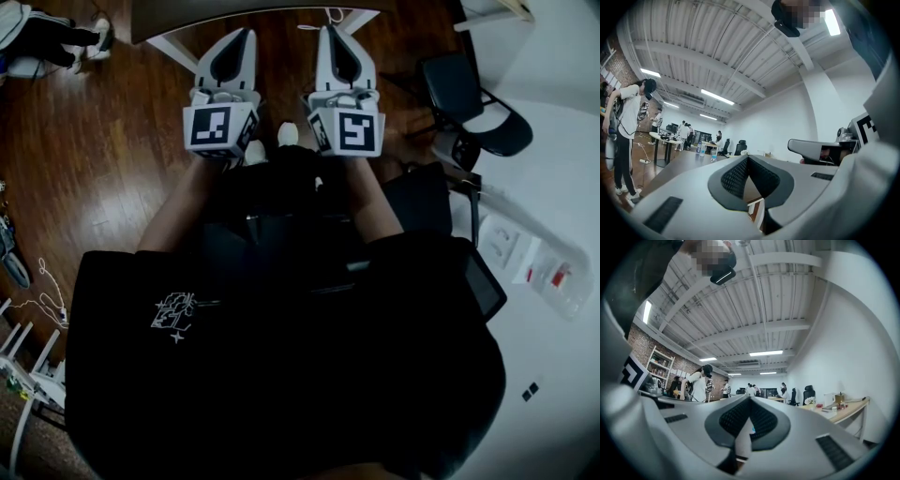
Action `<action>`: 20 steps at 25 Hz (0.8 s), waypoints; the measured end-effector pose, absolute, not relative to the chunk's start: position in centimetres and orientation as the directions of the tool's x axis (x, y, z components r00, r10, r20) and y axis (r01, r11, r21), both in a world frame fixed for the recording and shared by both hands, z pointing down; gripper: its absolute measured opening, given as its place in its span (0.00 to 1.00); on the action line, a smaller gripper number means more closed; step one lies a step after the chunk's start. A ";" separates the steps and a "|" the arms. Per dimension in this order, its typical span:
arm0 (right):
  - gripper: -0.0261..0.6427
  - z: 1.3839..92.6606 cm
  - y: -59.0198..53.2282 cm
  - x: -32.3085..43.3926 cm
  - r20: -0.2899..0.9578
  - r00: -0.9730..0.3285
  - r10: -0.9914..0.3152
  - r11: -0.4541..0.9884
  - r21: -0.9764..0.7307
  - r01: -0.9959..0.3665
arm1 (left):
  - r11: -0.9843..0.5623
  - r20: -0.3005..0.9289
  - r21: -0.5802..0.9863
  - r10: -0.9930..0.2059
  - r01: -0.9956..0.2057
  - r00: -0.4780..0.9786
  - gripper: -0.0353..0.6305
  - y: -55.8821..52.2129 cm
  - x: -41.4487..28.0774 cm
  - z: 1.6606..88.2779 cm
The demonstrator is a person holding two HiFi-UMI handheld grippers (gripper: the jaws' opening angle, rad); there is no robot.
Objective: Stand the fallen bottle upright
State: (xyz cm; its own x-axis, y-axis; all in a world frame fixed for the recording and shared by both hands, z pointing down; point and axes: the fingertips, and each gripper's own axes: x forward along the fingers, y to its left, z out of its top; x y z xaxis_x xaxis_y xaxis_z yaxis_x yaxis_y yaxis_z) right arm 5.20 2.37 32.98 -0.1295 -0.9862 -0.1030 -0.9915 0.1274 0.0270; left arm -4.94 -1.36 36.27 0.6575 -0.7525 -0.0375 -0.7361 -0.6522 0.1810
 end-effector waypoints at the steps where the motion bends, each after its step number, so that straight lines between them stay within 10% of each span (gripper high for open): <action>1: 0.04 33.0 2.8 5.4 -0.107 -0.128 -0.986 0.126 0.018 -0.992 | -0.656 -0.040 0.178 -0.749 -0.733 0.661 0.05 -0.9 -4.6 36.2; 20: 0.04 33.7 5.6 10.4 -0.104 -0.257 -0.961 0.261 -0.031 -0.965 | -0.596 -0.017 0.150 -0.799 -0.789 0.601 0.05 3.4 2.1 35.4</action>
State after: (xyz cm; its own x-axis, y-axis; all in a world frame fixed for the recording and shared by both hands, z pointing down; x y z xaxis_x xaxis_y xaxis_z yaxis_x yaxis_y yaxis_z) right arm 10.42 5.58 33.67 -0.2570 -0.9608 -0.1044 -0.9647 0.2614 -0.0311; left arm 2.11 3.35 35.43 0.6010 -0.7991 -0.0174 -0.7886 -0.5964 0.1499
